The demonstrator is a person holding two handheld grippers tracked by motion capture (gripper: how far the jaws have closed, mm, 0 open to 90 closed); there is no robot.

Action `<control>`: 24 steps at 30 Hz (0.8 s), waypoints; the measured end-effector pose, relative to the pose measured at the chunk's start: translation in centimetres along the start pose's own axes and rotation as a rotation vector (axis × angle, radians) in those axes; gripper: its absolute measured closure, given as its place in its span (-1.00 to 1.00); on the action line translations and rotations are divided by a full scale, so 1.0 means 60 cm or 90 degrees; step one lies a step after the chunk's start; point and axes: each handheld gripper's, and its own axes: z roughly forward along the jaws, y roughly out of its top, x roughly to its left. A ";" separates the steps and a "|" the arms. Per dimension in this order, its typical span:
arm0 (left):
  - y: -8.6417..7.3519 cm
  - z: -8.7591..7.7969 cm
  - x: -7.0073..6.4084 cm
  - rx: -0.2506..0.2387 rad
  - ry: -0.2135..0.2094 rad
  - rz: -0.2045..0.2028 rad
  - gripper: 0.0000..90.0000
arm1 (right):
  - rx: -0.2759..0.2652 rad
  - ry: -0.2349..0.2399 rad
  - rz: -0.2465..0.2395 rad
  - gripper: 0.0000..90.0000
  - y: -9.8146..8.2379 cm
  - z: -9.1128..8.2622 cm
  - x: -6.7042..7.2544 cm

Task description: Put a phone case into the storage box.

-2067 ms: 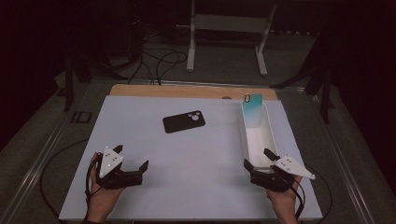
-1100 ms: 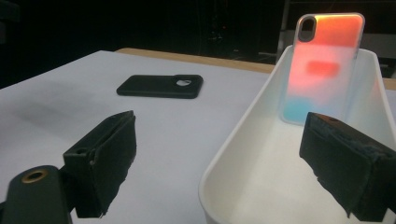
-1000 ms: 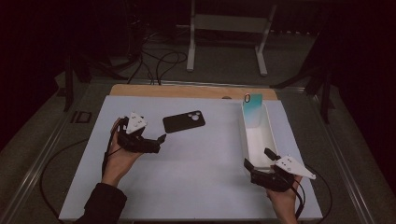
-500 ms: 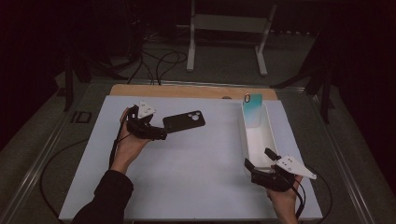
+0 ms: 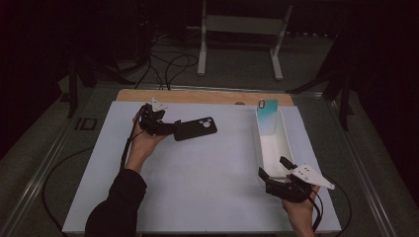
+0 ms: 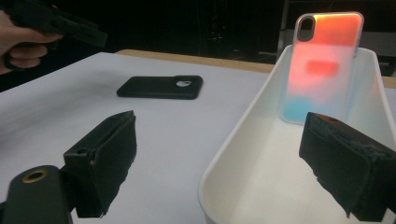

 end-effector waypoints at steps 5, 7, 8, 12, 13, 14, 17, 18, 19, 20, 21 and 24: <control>0.000 0.029 0.013 -0.002 -0.003 -0.037 -0.09 | -0.002 0.002 0.002 -0.75 0.000 0.000 0.001; -0.001 0.043 0.017 0.007 -0.007 -0.044 0.08 | -0.002 0.002 0.003 -0.75 0.000 -0.001 0.000; -0.001 0.049 0.018 0.013 -0.008 -0.046 0.16 | -0.002 0.002 0.004 -0.75 0.000 -0.001 0.000; -0.002 0.074 0.017 0.028 0.013 -0.059 0.50 | -0.003 0.007 0.007 -0.75 0.001 -0.002 -0.002; -0.003 0.081 0.016 0.029 0.019 -0.064 0.57 | -0.003 0.008 0.007 -0.75 0.001 -0.001 -0.002; -0.005 0.088 0.015 0.034 0.024 -0.070 0.65 | -0.003 0.009 0.007 -0.75 0.001 -0.001 -0.002; -0.009 0.109 0.014 0.052 0.029 -0.084 0.89 | -0.004 0.012 0.007 -0.75 0.001 -0.001 0.000; -0.010 0.116 0.013 0.058 0.034 -0.087 0.96 | -0.004 0.012 0.007 -0.75 0.001 -0.001 0.000; -0.012 0.121 0.013 0.064 0.039 -0.091 0.99 | -0.005 0.012 0.009 -0.75 0.002 -0.001 0.000; -0.013 0.126 0.014 0.066 0.040 -0.096 1.00 | -0.006 0.013 0.009 -0.75 0.002 -0.002 0.000; -0.014 0.130 0.014 0.070 0.042 -0.101 1.00 | -0.007 0.012 0.010 -0.75 0.002 -0.002 0.000; -0.017 0.144 0.015 0.083 0.046 -0.104 1.00 | -0.008 0.013 0.013 -0.75 0.002 -0.002 -0.001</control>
